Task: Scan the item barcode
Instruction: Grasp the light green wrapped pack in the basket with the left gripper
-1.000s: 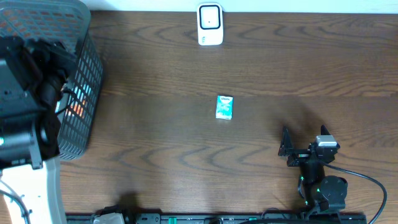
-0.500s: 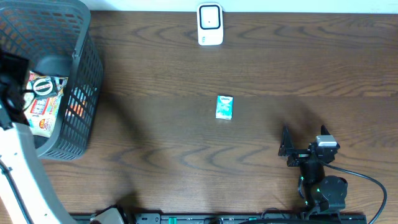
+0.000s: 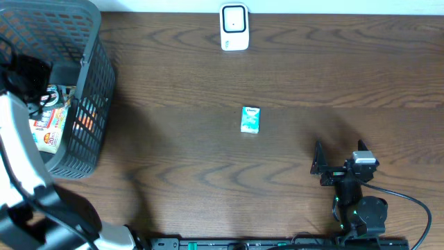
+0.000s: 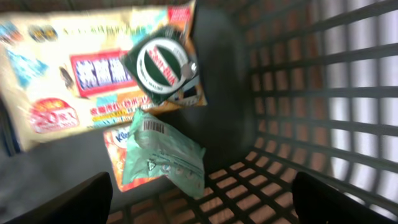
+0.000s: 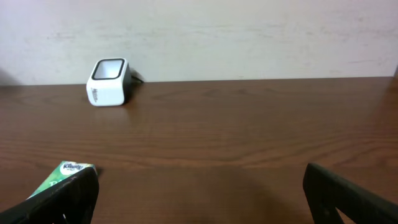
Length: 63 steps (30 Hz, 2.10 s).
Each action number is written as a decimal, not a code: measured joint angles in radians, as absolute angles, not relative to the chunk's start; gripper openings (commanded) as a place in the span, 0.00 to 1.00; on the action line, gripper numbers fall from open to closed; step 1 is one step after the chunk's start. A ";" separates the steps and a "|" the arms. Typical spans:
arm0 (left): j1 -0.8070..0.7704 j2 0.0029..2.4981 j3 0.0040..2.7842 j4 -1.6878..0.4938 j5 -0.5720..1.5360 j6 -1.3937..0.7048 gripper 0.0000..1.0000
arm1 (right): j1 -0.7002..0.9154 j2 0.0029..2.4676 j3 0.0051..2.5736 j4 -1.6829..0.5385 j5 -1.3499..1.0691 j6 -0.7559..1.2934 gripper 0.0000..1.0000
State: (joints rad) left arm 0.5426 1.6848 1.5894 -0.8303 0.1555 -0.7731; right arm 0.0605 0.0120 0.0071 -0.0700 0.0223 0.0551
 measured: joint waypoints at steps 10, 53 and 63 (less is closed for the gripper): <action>0.538 1.887 1.589 -0.826 0.190 -0.811 0.91 | 0.060 0.012 0.007 -0.070 0.023 0.055 0.99; 0.562 1.658 1.594 -0.835 0.226 -0.735 0.08 | 0.060 0.012 0.007 -0.070 0.022 0.055 0.99; 0.589 1.385 1.594 -0.794 0.226 -0.856 0.08 | 0.060 0.012 0.007 -0.071 0.022 0.055 0.99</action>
State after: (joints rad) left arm 0.5888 1.3853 1.5936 -0.7937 0.2260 -0.8558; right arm 0.0605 0.0120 0.0071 -0.0708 0.0223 0.0551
